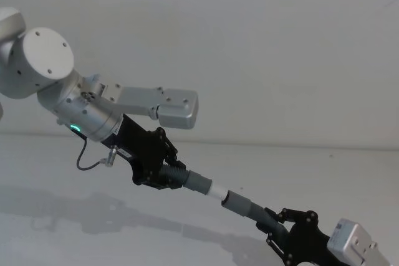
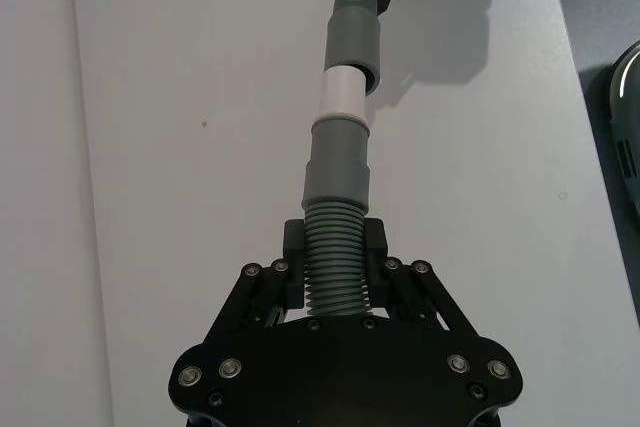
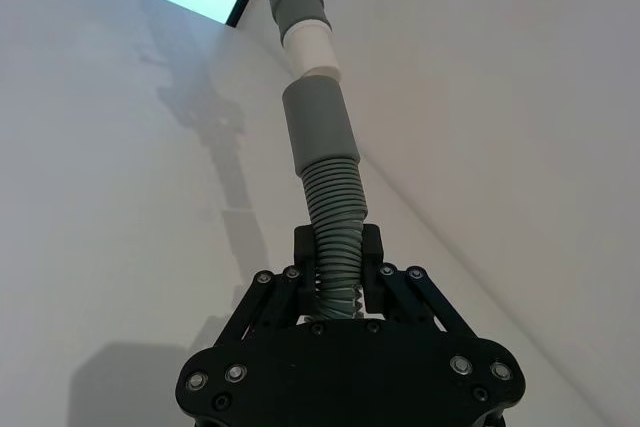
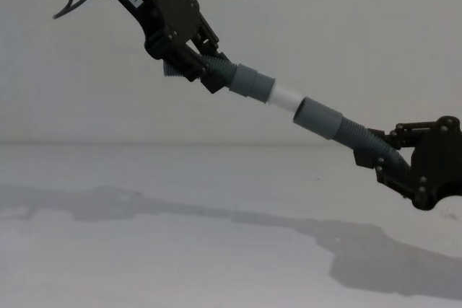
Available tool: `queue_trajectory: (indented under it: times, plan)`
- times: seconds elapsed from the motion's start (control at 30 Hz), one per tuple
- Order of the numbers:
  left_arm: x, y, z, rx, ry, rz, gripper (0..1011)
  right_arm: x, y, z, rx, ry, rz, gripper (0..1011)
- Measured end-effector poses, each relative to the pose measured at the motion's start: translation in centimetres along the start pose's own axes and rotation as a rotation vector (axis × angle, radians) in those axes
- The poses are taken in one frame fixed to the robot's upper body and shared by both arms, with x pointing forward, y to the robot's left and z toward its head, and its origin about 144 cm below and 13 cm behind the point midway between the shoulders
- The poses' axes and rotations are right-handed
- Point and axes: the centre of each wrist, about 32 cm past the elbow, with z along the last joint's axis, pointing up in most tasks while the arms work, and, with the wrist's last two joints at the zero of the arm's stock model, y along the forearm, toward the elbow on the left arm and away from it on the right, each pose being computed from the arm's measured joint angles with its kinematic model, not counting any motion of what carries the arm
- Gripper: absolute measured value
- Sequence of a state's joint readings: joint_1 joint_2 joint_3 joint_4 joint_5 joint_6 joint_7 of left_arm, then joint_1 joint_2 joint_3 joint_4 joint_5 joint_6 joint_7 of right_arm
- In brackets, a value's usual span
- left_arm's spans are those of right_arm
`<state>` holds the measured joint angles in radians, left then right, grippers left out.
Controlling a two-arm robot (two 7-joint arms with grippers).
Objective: Use both hands to pick up one end of the pipe from the table, align the ends, and insert them.
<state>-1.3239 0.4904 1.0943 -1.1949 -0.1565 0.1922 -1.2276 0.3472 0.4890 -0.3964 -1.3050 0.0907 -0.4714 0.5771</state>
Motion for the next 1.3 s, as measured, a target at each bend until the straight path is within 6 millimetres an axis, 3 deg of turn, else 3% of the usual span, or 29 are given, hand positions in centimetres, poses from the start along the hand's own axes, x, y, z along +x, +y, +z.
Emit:
queue_trajectory:
  times: [1.3]
  plan:
    - [0.8,-0.5,0.6,0.025,-0.023,-0.001,301,1.1,0.3,1.1,0.011,-0.014,-0.017,225]
